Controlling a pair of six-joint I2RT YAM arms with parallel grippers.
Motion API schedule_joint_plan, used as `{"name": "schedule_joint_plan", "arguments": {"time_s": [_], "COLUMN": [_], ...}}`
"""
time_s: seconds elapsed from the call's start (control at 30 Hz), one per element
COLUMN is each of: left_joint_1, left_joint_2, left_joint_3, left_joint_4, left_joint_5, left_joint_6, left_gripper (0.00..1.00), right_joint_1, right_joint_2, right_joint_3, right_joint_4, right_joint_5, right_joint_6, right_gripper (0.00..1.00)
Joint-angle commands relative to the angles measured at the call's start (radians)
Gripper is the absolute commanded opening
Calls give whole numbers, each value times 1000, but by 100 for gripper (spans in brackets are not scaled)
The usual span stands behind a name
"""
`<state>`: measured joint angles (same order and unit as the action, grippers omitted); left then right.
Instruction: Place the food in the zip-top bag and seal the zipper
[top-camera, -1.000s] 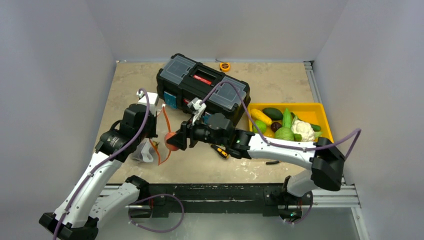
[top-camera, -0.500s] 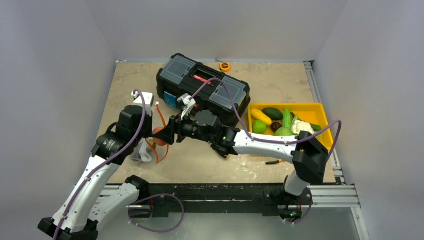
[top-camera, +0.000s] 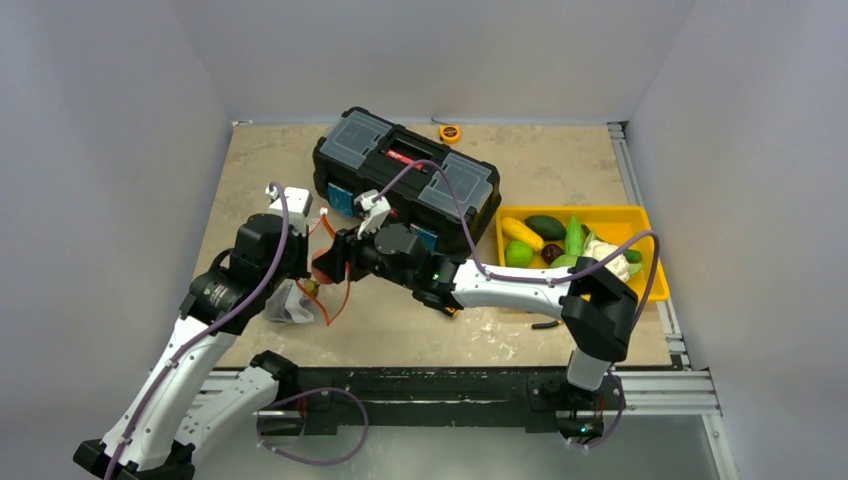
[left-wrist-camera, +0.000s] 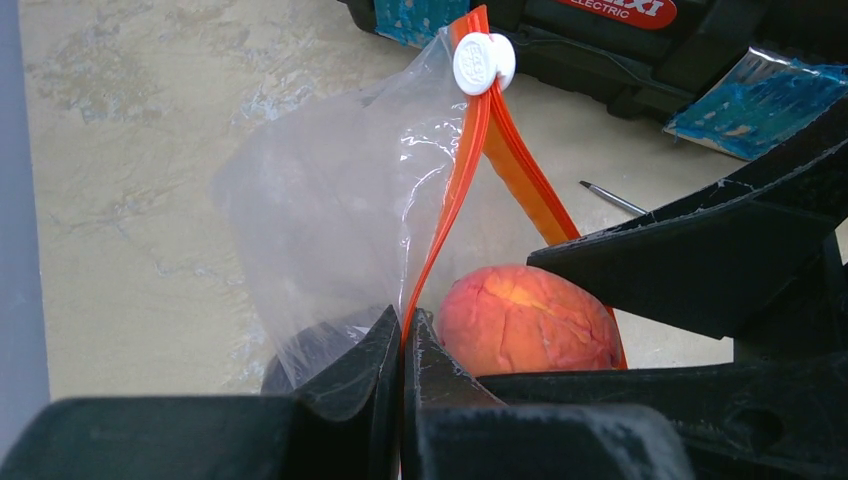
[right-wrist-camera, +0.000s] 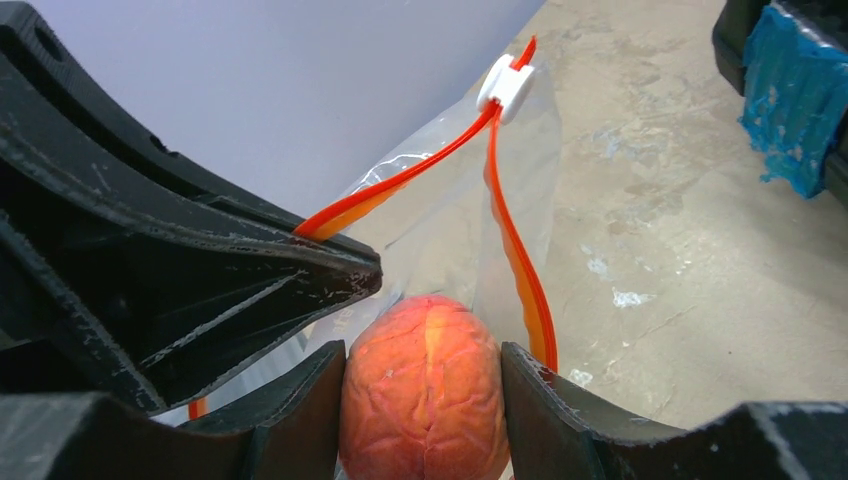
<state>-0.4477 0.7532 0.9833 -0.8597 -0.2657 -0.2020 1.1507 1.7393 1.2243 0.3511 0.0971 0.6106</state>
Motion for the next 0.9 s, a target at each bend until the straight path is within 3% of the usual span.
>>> {"name": "schedule_joint_plan", "arguments": {"time_s": [0.0, 0.27, 0.4, 0.53, 0.73, 0.87], "left_joint_1": [-3, -3, -3, -3, -3, -3], "left_joint_2": [-4, 1, -2, 0, 6, 13], "left_joint_3": [3, 2, 2, 2, 2, 4], "left_joint_4": [40, 38, 38, 38, 37, 36], "left_joint_5": [12, 6, 1, -1, -7, -9], "left_joint_6": [-14, -14, -14, -15, -13, -13], "left_gripper": [0, 0, 0, 0, 0, 0], "right_joint_1": [0, 0, 0, 0, 1, 3], "right_joint_2": [-38, -20, -32, -37, -120, -195], "right_joint_3": [43, 100, 97, 105, 48, -2], "right_joint_4": [-8, -86, -116, -163, -240, -305], "right_joint_5": [80, 86, 86, 78, 71, 65], "right_joint_6": [-6, -26, -37, -38, -36, -41], "right_gripper": [21, 68, 83, 84, 73, 71]}}
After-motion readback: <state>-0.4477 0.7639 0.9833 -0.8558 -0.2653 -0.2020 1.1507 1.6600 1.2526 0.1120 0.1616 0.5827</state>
